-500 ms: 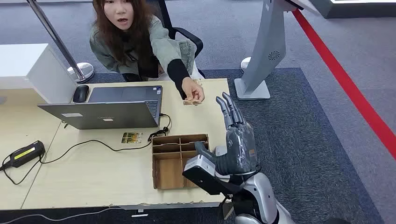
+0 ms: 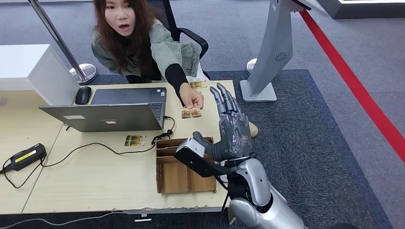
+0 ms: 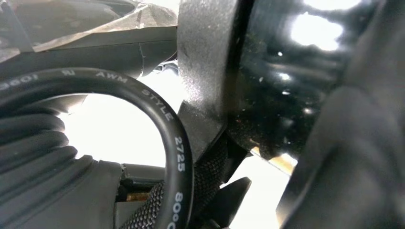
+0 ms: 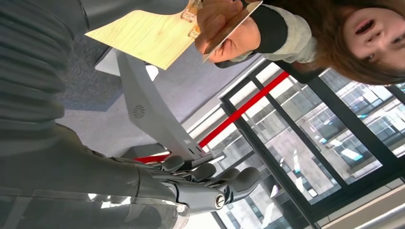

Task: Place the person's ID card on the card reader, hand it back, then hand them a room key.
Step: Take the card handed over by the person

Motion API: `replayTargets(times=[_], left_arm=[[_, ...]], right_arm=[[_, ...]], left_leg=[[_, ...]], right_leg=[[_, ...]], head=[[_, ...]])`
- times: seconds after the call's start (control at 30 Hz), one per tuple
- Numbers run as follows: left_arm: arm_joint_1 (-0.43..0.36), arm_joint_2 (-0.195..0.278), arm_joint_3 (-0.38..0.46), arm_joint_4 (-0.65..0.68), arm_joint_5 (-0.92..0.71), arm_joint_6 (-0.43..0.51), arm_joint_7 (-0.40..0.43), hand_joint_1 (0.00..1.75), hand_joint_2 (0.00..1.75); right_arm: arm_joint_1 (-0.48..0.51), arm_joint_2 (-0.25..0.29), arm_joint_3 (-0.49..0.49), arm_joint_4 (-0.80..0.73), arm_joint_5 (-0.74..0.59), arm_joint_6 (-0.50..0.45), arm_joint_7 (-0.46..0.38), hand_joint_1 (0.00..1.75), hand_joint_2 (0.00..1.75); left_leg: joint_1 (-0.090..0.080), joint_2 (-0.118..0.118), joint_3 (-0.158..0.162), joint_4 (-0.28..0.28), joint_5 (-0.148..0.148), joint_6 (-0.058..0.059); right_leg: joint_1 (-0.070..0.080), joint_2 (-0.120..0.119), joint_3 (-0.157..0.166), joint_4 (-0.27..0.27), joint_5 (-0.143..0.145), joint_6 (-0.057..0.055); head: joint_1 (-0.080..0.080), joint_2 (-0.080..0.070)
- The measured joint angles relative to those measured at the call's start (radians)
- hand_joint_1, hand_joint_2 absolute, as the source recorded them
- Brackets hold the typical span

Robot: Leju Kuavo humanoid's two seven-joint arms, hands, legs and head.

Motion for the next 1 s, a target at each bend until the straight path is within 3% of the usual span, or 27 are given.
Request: replayTargets(times=[0.73, 0.77, 0.87, 0.9, 1.0], left_arm=[[-0.008, -0.004, -0.018, 0.0, -0.022, 0.006, 0.0, 0.0, 0.0], [-0.008, -0.004, -0.019, 0.0, -0.022, 0.006, 0.0, 0.0, 0.0], [-0.009, -0.004, -0.019, 0.0, -0.023, 0.006, 0.0, 0.0, 0.0], [-0.01, -0.004, -0.019, 0.0, -0.024, 0.006, 0.0, 0.0, 0.0], [-0.01, -0.004, -0.019, 0.0, -0.027, 0.006, 0.0, 0.0, 0.0]], right_arm=[[-0.083, 0.066, 0.017, 0.201, 0.007, 0.007, 0.029, 0.0, 1.75], [-0.085, 0.069, 0.017, 0.208, 0.004, 0.009, 0.03, 0.17, 1.75], [-0.086, 0.074, 0.017, 0.226, -0.004, 0.013, 0.032, 1.48, 1.75], [-0.086, 0.075, 0.017, 0.23, -0.006, 0.014, 0.032, 1.75, 1.75], [-0.086, 0.078, 0.019, 0.241, -0.012, 0.014, 0.032, 1.75, 1.75]], left_leg=[[0.0, 0.0, 0.0, 0.0, 0.0, 0.0], [0.0, 0.0, 0.0, 0.0, 0.0, 0.0], [0.0, 0.0, 0.0, 0.0, 0.0, 0.0], [0.0, 0.0, 0.0, 0.0, 0.0, 0.0], [0.0, 0.0, 0.0, 0.0, 0.0, 0.0]], right_leg=[[0.0, 0.0, 0.0, 0.0, 0.0, 0.0], [0.0, 0.0, 0.0, 0.0, 0.0, 0.0], [0.0, 0.0, 0.0, 0.0, 0.0, 0.0], [0.0, 0.0, 0.0, 0.0, 0.0, 0.0], [0.0, 0.0, 0.0, 0.0, 0.0, 0.0]], head=[[0.0, 0.0], [0.0, 0.0], [0.0, 0.0], [0.0, 0.0], [0.0, 0.0]])
